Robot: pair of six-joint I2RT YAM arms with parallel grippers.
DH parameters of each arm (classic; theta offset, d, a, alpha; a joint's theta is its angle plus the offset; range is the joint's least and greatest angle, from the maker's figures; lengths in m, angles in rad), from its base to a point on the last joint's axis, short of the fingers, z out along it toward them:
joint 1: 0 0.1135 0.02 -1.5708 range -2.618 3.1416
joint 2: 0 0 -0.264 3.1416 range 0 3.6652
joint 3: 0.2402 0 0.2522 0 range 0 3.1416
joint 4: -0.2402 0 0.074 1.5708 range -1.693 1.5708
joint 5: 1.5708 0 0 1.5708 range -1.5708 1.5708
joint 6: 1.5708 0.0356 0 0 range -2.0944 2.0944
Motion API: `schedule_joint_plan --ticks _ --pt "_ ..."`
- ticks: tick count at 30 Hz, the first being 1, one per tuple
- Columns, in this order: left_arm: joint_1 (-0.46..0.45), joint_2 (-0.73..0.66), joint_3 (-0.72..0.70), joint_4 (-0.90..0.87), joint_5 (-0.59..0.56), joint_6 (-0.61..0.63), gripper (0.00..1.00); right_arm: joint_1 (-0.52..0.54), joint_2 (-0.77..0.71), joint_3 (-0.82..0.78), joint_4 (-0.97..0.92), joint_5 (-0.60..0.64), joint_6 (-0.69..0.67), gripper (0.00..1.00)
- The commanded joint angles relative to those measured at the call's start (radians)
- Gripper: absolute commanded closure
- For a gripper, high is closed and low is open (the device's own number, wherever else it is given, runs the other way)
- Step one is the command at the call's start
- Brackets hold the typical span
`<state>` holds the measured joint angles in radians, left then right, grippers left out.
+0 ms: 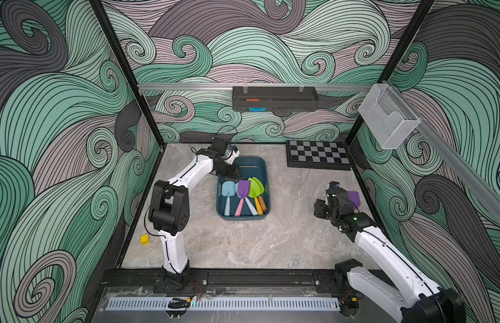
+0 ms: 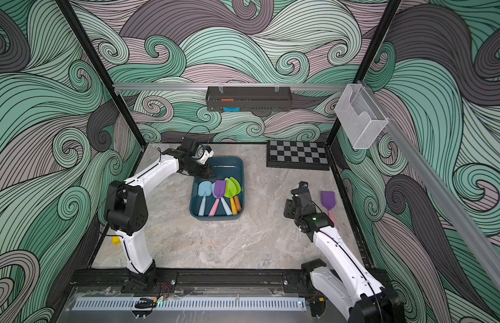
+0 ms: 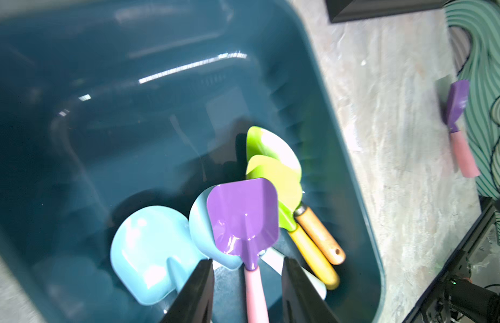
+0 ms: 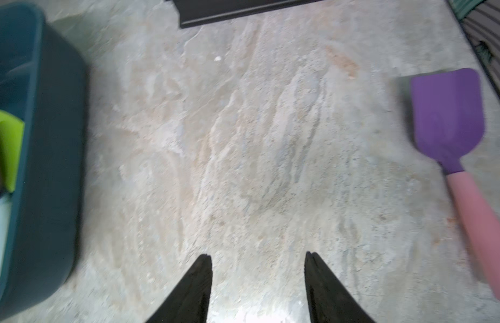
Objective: Put the shovel into the storage box
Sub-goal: Pick up the shovel from the center of the board.
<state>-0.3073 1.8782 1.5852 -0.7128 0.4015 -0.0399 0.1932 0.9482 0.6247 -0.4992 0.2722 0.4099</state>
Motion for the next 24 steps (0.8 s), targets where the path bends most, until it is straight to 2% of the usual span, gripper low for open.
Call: schedule_joint_plan --ticks 1,4,8,18,24 --pt "0.006 -0.068 -0.017 0.006 -0.002 0.002 0.56 -0.134 0.063 0.056 0.000 0.002 -0.024 0.44" --pt "0.005 -0.098 -0.040 0.027 0.018 0.003 0.55 -0.259 0.157 0.073 0.011 0.022 -0.046 0.44" --pt "0.005 -0.100 -0.050 0.039 0.040 0.011 0.54 -0.394 0.236 0.085 0.067 -0.037 -0.032 0.43" --pt "0.006 -0.091 -0.082 0.074 0.127 -0.004 0.54 -0.545 0.433 0.166 0.107 -0.005 -0.067 0.38" --pt "0.005 -0.103 -0.102 0.093 0.157 -0.014 0.54 -0.607 0.541 0.168 0.130 -0.051 -0.062 0.37"
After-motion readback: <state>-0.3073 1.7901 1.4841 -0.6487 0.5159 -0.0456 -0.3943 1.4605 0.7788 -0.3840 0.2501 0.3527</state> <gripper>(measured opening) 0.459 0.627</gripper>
